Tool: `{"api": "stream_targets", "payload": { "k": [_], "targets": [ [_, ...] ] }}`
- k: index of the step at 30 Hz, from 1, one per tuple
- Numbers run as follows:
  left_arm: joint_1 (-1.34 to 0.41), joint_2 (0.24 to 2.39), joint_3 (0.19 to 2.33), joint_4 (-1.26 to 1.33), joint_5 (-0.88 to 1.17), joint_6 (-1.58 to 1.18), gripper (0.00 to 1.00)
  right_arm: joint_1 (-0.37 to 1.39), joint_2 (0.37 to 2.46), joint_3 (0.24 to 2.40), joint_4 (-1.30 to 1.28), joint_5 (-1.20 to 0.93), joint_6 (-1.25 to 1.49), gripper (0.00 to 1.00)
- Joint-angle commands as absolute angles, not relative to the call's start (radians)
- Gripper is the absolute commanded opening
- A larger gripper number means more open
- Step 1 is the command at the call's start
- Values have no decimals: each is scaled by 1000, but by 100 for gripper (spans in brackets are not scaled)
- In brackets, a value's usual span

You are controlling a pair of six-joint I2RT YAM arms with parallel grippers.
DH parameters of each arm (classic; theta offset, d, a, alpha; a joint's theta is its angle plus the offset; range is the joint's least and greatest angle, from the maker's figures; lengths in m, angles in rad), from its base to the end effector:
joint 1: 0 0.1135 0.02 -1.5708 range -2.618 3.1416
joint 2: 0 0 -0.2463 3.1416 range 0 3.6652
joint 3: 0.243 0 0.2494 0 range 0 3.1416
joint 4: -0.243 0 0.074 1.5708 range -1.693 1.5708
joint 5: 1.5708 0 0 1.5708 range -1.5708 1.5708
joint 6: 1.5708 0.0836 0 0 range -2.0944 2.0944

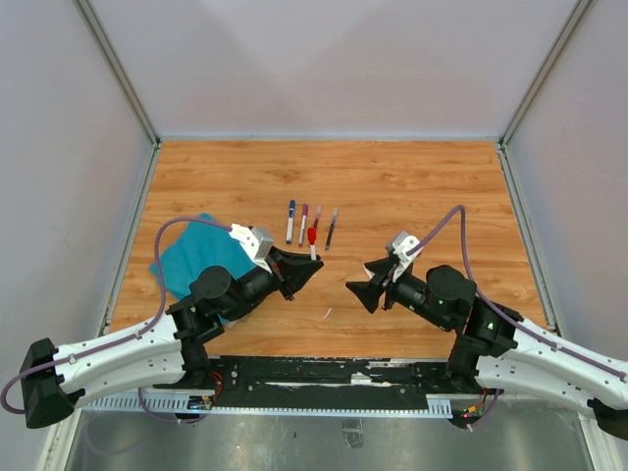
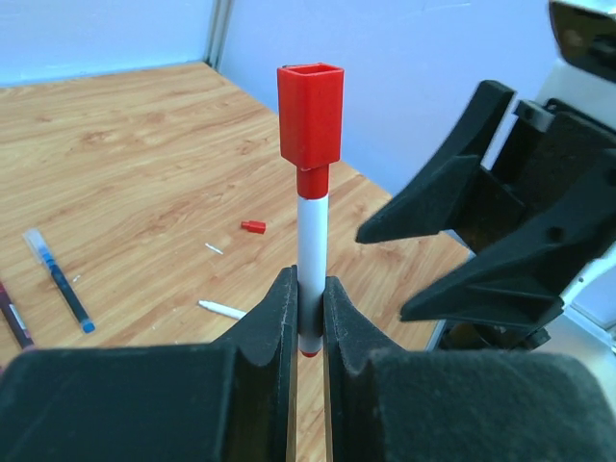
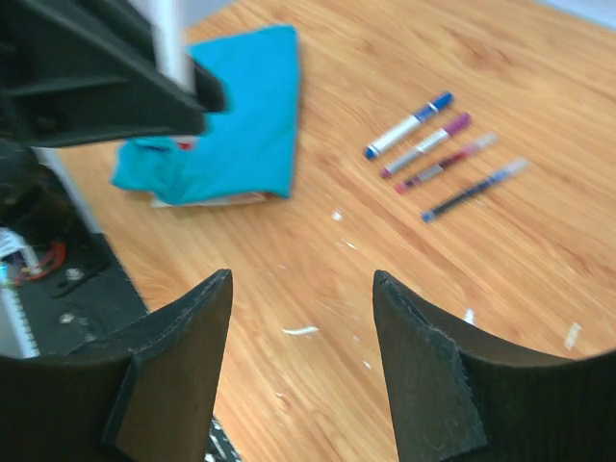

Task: Insert the pens into the pen caps
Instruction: Place the pen at the center of the board.

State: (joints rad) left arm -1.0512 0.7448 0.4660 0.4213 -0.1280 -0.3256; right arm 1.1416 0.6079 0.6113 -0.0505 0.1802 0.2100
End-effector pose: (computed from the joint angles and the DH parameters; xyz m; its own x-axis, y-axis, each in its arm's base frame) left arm 0.1302 -0.2060 0.2938 -0.1885 -0.3094 -0.9321 0.7788 0.5311 -0.3338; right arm 0.1034 0.1900 0.3076 -0.1901 0.0774 -0.9787 -0.7980 0.5686 0.2000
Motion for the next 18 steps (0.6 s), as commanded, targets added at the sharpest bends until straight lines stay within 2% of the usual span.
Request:
{"api": "stream_targets", "payload": {
  "k": [1, 5, 9, 13, 18],
  "targets": [
    [-1051, 726, 462, 437, -154, -315, 0, 1005, 638, 641, -138, 118, 239, 61],
    [-1051, 722, 464, 431, -155, -313, 1, 771, 632, 585, -64, -166, 372, 62],
    [-1051, 724, 471, 422, -146, -314, 0, 593, 596, 518, 5, -314, 471, 63],
    [-1051, 725, 471, 427, -133, -318, 0, 508, 565, 456, 70, -390, 545, 66],
    [-1049, 729, 466, 445, -82, -302, 1, 494, 501, 400, 128, -403, 565, 71]
  ]
}}
